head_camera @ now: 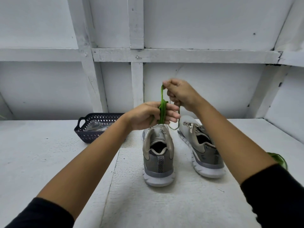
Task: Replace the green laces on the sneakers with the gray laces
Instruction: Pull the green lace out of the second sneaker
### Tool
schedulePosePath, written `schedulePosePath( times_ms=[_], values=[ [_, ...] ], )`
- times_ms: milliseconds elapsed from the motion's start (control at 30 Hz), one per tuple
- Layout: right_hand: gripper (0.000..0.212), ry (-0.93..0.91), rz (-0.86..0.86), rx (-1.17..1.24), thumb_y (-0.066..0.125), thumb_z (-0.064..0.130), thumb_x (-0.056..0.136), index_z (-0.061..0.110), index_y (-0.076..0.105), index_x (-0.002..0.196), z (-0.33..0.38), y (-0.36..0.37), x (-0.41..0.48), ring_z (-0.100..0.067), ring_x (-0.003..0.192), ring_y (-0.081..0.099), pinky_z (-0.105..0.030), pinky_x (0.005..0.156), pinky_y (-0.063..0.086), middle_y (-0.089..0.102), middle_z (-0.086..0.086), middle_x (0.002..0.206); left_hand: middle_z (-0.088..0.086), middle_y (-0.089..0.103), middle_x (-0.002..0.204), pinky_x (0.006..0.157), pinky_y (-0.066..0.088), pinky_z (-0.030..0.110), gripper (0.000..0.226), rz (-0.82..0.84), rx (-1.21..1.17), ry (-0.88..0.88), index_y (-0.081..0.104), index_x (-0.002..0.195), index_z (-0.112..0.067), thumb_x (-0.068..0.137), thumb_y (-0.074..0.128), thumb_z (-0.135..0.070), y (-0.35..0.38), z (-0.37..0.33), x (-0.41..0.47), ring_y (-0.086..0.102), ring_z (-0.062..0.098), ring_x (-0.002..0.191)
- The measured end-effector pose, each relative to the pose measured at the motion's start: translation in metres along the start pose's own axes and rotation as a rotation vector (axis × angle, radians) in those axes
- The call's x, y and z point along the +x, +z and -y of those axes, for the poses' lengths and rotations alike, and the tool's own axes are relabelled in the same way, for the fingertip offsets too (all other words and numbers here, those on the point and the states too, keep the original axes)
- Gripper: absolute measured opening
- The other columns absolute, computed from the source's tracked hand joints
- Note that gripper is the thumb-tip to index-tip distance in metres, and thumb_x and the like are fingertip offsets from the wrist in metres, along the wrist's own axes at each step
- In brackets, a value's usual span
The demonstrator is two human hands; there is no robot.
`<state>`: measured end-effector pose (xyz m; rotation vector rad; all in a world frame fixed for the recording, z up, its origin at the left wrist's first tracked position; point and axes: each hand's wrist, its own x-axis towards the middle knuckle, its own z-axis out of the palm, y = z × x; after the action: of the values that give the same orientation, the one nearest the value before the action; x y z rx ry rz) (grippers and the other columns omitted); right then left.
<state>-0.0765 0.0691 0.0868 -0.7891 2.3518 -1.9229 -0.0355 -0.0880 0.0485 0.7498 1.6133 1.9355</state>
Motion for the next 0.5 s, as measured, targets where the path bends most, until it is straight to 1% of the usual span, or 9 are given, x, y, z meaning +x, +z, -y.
schedulePosePath(
  times_ms=[67,100,167,233,300,367,400,433,500],
  values=[
    [0.022,0.082,0.002,0.037,0.045,0.021,0.099,0.013,0.054,0.081,-0.022,0.008,-0.003,-0.005,0.037,0.033,-0.016,0.036,0.026,0.042,0.006,0.048,0.014,0.070,0.097,0.086,0.054,0.030,0.055,0.006,-0.081,0.066,0.051,0.114,0.002,0.065,0.028,0.012,0.005,-0.005,0.000,0.067,0.022,0.091],
    [0.023,0.132,0.007,-0.003,0.041,0.018,0.099,0.014,0.054,0.080,-0.031,0.013,-0.008,-0.006,0.039,0.034,-0.016,0.037,0.026,0.045,0.005,0.051,0.014,0.070,0.096,0.087,0.055,0.031,0.055,-0.034,-0.123,0.100,0.051,0.113,0.002,0.064,0.028,0.012,0.005,-0.007,0.001,0.067,0.023,0.091],
    [0.025,0.181,0.016,-0.167,0.041,0.020,0.099,0.016,0.054,0.078,-0.045,0.023,-0.021,-0.007,0.045,0.034,-0.019,0.041,0.026,0.046,0.003,0.058,0.015,0.069,0.099,0.093,0.051,0.034,0.056,-0.167,-0.158,0.171,0.053,0.112,0.001,0.063,0.029,0.011,0.000,-0.011,0.004,0.066,0.025,0.098],
    [0.027,0.138,0.032,-0.331,0.043,0.025,0.099,0.018,0.056,0.075,-0.054,0.031,-0.036,-0.010,0.051,0.039,-0.023,0.048,0.032,0.046,0.001,0.062,0.012,0.069,0.103,0.099,0.047,0.034,0.054,-0.299,-0.098,0.204,0.054,0.112,-0.002,0.067,0.028,0.012,-0.007,-0.013,0.006,0.063,0.023,0.107],
    [0.029,0.072,0.028,-0.461,0.043,0.027,0.098,0.022,0.055,0.072,-0.050,0.033,-0.051,-0.012,0.056,0.043,-0.027,0.057,0.036,0.048,0.001,0.063,0.011,0.066,0.108,0.104,0.040,0.033,0.054,-0.400,-0.009,0.181,0.053,0.113,-0.005,0.076,0.019,0.016,-0.016,-0.010,0.007,0.058,0.023,0.113],
    [0.029,0.035,0.060,-0.485,0.045,0.028,0.098,0.023,0.055,0.070,-0.031,0.033,-0.063,-0.011,0.057,0.044,-0.028,0.059,0.036,0.047,0.003,0.061,0.012,0.063,0.110,0.105,0.037,0.033,0.054,-0.419,0.056,0.123,0.051,0.113,-0.005,0.080,0.015,0.017,-0.020,-0.005,0.008,0.055,0.024,0.115],
    [0.028,0.019,0.089,-0.472,0.047,0.026,0.097,0.022,0.055,0.070,-0.019,0.031,-0.067,-0.009,0.054,0.044,-0.027,0.058,0.037,0.047,0.005,0.059,0.012,0.062,0.108,0.103,0.039,0.033,0.051,-0.405,0.078,0.097,0.050,0.114,-0.005,0.080,0.019,0.016,-0.019,-0.002,0.007,0.056,0.024,0.111],
    [0.027,0.005,0.115,-0.437,0.050,0.024,0.096,0.020,0.056,0.070,-0.005,0.029,-0.070,-0.007,0.051,0.044,-0.025,0.055,0.038,0.047,0.006,0.058,0.012,0.063,0.104,0.096,0.043,0.031,0.048,-0.392,0.103,0.074,0.050,0.114,-0.005,0.078,0.024,0.013,-0.017,0.000,0.008,0.057,0.023,0.104],
    [0.021,-0.028,0.135,-0.329,0.053,0.017,0.095,0.015,0.056,0.074,0.019,0.021,-0.071,-0.005,0.048,0.043,-0.020,0.049,0.038,0.048,0.004,0.059,0.008,0.067,0.087,0.076,0.047,0.021,0.042,-0.363,0.117,0.039,0.052,0.106,-0.003,0.075,0.029,0.013,-0.012,0.004,0.008,0.058,0.019,0.087]
  ],
)
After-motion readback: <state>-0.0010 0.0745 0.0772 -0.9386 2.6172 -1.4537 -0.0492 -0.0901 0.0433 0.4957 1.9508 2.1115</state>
